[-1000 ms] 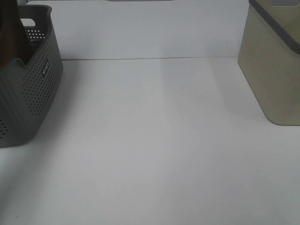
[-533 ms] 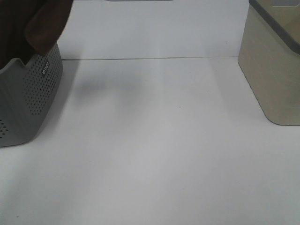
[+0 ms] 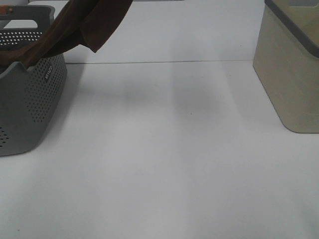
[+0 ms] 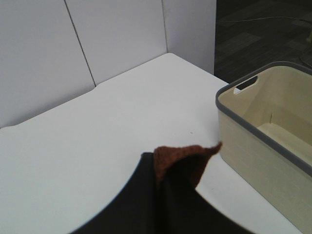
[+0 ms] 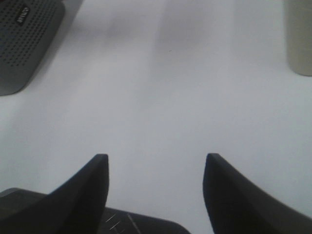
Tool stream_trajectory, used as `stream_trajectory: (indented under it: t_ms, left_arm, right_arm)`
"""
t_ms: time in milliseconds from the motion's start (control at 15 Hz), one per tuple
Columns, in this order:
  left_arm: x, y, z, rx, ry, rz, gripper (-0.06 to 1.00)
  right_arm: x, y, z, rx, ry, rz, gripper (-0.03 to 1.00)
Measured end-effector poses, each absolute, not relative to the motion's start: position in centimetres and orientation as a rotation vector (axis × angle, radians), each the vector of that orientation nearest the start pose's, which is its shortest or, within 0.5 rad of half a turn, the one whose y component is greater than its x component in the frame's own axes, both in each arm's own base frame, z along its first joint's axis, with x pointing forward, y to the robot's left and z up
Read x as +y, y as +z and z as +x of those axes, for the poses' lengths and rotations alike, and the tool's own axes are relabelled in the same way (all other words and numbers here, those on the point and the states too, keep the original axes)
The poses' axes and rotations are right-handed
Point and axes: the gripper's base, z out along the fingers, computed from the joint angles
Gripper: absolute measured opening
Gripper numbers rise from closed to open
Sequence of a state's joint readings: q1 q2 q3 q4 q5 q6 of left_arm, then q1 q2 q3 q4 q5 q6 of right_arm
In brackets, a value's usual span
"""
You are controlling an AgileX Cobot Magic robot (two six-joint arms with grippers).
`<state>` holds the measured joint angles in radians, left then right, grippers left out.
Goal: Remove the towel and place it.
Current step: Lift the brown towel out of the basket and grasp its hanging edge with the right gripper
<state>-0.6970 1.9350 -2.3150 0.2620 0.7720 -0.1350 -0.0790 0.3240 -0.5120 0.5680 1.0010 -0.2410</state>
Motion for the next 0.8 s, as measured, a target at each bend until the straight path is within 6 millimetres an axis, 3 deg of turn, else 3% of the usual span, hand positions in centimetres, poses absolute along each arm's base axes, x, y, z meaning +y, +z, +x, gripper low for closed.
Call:
stream_trajectory:
  t_ms: [333, 400, 467, 533, 800]
  left_arm:
    - [-29.4, 45.9, 35.2, 1.792, -0.406, 0.581, 0.0]
    - [-29.8, 45.3, 35.4, 1.806, -0.427, 0.58, 0.0]
    - [-30.7, 44.2, 36.3, 1.792, -0.444, 0.58, 0.0]
    - [-31.2, 43.2, 36.9, 1.79, -0.446, 0.583, 0.0]
    - [-32.5, 39.3, 38.2, 1.907, -0.414, 0.619, 0.0]
  right_arm:
    - [5.2, 29.2, 11.9, 2.191, 0.783, -0.314, 0.55]
    - [5.2, 29.4, 12.7, 2.188, 0.784, -0.342, 0.55]
    - [5.2, 30.3, 15.4, 2.191, 0.786, -0.395, 0.55]
    - [5.8, 30.9, 16.7, 2.192, 0.796, -0.443, 0.55]
    - [9.9, 31.2, 19.9, 2.167, 0.688, -0.699, 0.55]
